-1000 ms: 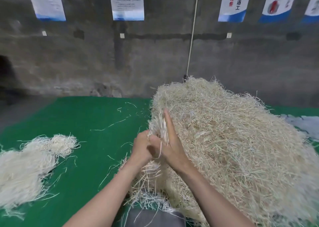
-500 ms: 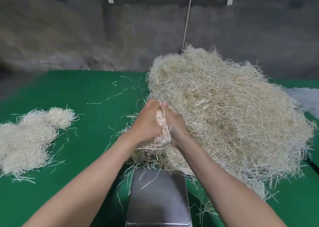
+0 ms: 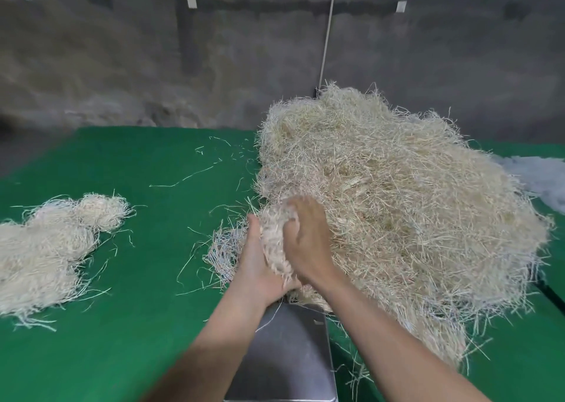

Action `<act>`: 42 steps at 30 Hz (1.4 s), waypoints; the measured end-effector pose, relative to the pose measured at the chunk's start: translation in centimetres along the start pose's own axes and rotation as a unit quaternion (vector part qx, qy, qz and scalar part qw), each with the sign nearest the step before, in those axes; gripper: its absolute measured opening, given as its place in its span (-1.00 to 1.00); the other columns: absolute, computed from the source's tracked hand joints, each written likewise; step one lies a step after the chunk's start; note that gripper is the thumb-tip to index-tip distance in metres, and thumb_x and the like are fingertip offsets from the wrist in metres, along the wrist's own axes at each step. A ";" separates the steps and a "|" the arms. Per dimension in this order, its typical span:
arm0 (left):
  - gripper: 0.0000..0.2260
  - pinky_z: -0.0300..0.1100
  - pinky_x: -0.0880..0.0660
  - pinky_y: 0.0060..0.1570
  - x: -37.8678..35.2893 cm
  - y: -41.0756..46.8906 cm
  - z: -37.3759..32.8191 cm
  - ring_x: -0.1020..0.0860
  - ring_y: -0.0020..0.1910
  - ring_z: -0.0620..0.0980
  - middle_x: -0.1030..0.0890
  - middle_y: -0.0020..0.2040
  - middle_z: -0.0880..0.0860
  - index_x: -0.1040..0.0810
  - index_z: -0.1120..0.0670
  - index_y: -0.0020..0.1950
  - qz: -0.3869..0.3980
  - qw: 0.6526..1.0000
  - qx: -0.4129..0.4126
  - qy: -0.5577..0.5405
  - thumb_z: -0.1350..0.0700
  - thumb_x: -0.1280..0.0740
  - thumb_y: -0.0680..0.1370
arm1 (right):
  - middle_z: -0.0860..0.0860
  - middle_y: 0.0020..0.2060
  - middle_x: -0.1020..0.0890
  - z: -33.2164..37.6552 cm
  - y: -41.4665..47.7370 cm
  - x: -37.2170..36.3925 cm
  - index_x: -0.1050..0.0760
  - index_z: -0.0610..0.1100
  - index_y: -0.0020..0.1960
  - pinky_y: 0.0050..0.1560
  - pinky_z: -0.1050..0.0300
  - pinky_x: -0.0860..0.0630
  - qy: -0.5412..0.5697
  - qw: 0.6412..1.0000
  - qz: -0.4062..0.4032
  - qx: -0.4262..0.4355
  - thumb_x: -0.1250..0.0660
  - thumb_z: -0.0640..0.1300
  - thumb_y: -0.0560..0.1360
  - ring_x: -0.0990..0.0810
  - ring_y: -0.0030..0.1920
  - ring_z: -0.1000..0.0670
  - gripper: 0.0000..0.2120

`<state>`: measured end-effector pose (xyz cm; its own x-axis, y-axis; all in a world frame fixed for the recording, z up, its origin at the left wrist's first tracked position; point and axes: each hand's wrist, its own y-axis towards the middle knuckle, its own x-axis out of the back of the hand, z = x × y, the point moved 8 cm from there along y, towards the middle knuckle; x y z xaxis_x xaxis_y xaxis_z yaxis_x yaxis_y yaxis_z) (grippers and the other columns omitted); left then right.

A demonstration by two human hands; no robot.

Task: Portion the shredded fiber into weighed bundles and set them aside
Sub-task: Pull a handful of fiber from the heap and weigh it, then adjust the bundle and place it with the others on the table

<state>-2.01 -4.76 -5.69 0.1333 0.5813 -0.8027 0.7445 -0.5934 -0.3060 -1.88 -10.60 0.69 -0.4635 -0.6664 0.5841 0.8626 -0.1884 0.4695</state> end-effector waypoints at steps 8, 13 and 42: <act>-0.63 -0.03 -0.46 0.05 2.5 -0.8 -1.8 -0.57 0.10 -0.07 -0.61 -0.01 0.02 -0.62 -0.03 -0.05 -0.085 0.962 -0.217 0.144 0.10 -0.02 0.66 | 0.16 0.52 0.21 1.8 -3.9 -4.7 0.27 0.40 0.41 0.43 -0.07 0.33 -0.057 0.982 0.162 0.072 0.20 0.37 0.48 0.27 0.51 0.05 -0.47; -0.61 -0.23 -0.30 0.24 4.9 -1.0 -2.7 -0.37 0.37 -0.04 -0.39 0.40 0.04 -0.37 0.10 0.39 -0.187 0.893 -0.128 0.388 -0.06 -0.09 0.64 | 0.29 0.50 0.05 -1.0 -4.2 -4.7 0.02 0.37 0.45 0.49 0.01 0.07 0.205 0.956 0.173 -0.118 0.00 0.24 0.59 0.07 0.48 0.24 -0.55; -0.58 -0.21 -0.49 -0.16 9.1 -4.4 3.8 -0.59 -0.11 -0.13 -0.57 0.07 -0.01 -0.50 0.00 0.05 -0.078 0.938 0.012 0.338 -0.25 -0.39 0.37 | 0.39 0.27 -0.21 -6.5 -13.1 -2.9 -0.11 0.29 0.40 0.29 0.37 -0.09 0.157 0.943 0.229 -0.182 -0.51 -0.02 0.36 -0.19 0.30 0.33 -0.21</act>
<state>-6.56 1.00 -13.62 0.4147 0.8773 -0.2416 0.7753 -0.4796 -0.4109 -10.51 -10.93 -11.46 0.0087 -0.9085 0.4179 0.9968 -0.0256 -0.0763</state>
